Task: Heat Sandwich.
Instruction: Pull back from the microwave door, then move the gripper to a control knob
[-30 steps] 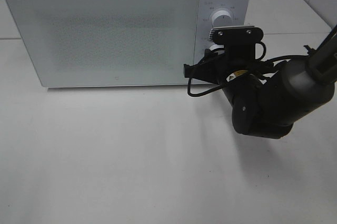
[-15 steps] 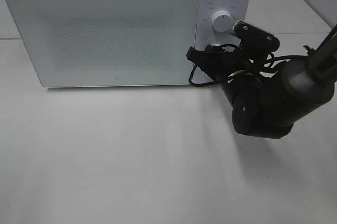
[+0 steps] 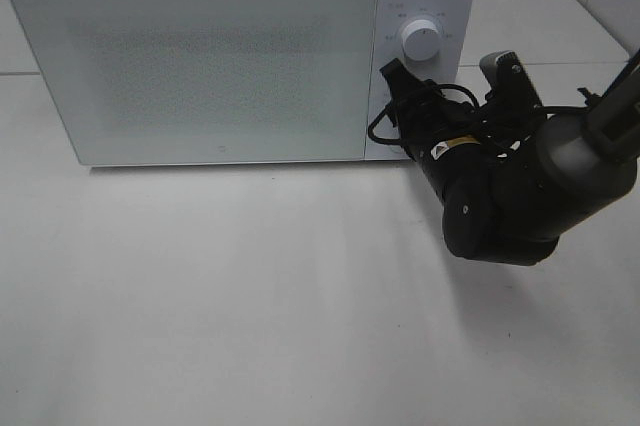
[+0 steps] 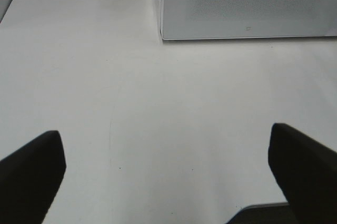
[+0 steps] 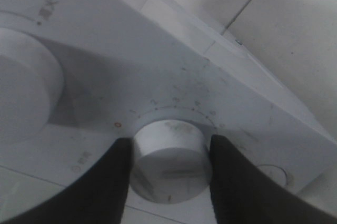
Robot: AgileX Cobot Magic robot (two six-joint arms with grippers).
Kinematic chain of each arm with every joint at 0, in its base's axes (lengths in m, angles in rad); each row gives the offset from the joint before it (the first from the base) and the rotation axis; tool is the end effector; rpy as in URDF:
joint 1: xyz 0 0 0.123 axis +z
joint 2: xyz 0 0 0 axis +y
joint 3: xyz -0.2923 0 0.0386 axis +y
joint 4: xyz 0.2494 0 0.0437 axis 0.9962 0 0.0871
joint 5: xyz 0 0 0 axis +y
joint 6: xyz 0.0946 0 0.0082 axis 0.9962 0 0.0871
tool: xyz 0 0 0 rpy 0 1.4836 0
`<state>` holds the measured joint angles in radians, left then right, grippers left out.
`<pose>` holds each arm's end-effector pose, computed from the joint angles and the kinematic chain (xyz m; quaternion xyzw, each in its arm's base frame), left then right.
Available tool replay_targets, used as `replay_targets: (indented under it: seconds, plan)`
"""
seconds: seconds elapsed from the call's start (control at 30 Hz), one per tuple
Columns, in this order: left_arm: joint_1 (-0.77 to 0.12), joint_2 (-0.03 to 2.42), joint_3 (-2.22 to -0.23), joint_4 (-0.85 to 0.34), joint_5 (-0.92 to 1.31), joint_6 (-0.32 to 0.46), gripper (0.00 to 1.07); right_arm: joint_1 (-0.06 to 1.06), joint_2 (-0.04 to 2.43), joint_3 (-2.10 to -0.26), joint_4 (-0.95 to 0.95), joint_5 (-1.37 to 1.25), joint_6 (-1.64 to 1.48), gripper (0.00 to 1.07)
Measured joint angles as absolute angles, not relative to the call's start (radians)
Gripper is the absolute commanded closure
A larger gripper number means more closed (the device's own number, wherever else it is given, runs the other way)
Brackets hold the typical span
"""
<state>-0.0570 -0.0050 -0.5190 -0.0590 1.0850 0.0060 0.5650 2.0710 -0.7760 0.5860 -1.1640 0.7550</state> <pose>-0.0143 -0.0041 0.2795 0.0287 0.8525 -0.0427 0.5203 0.3343 0.1549 0.1235 0.3304 0.6633 0.3169 0.5920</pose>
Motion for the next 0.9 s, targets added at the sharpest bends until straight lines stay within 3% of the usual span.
replay_targets:
  seconds: [0.63, 0.9]
  plan:
    - [-0.057, -0.005, -0.519, -0.059, 1.085, 0.006, 0.09, 0.567, 2.071, -0.773, 0.599, -1.171, 1.299, 0.95]
    - [-0.057, -0.005, -0.519, -0.059, 1.085, 0.006, 0.09, 0.568, 2.071, -0.773, 0.605, -1.172, 1.346, 0.94]
